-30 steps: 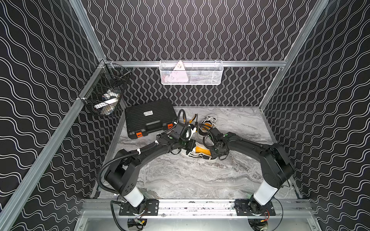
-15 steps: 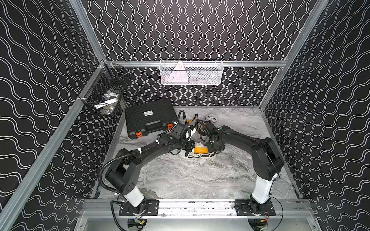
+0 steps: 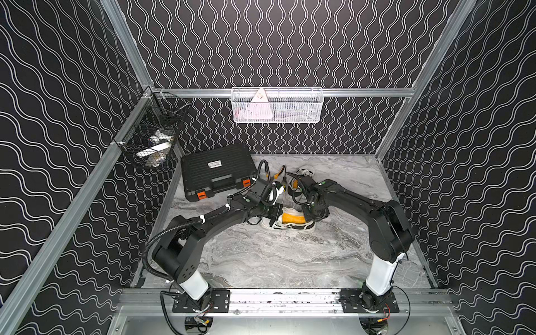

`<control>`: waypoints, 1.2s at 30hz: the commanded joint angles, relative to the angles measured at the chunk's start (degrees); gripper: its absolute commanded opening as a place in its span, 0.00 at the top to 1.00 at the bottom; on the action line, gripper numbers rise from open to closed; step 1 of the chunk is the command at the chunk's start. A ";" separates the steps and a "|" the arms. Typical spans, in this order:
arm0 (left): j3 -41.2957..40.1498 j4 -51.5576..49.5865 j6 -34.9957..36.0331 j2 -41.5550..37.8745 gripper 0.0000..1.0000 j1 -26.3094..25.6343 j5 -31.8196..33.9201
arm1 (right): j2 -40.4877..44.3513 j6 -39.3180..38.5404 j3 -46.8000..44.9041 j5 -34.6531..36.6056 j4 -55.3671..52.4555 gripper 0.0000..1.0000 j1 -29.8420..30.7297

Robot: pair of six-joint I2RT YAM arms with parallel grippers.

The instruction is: Insert the insole into the shoe

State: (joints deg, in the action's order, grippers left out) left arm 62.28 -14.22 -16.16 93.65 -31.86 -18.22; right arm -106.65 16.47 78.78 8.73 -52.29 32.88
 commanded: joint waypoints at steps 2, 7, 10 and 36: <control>0.21 0.70 1.31 -0.04 1.00 -0.02 -0.24 | -2.85 -1.87 -0.82 5.04 -4.70 0.63 -0.14; 0.30 0.33 1.61 -0.75 1.00 0.06 0.27 | -5.64 -1.54 -3.20 6.10 -4.04 0.70 -0.07; 0.29 0.50 1.49 -0.92 1.00 0.04 0.07 | -6.42 -0.52 -2.80 4.58 -3.92 0.72 0.17; -0.85 0.33 2.79 0.39 1.00 0.03 -1.36 | -4.29 3.91 -2.87 -20.00 18.65 0.32 2.27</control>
State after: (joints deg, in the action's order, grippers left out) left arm 61.47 -15.14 -14.39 94.08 -31.79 -17.74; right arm -109.89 21.87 76.75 -12.53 -41.54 34.96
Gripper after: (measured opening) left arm 0.067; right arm 0.678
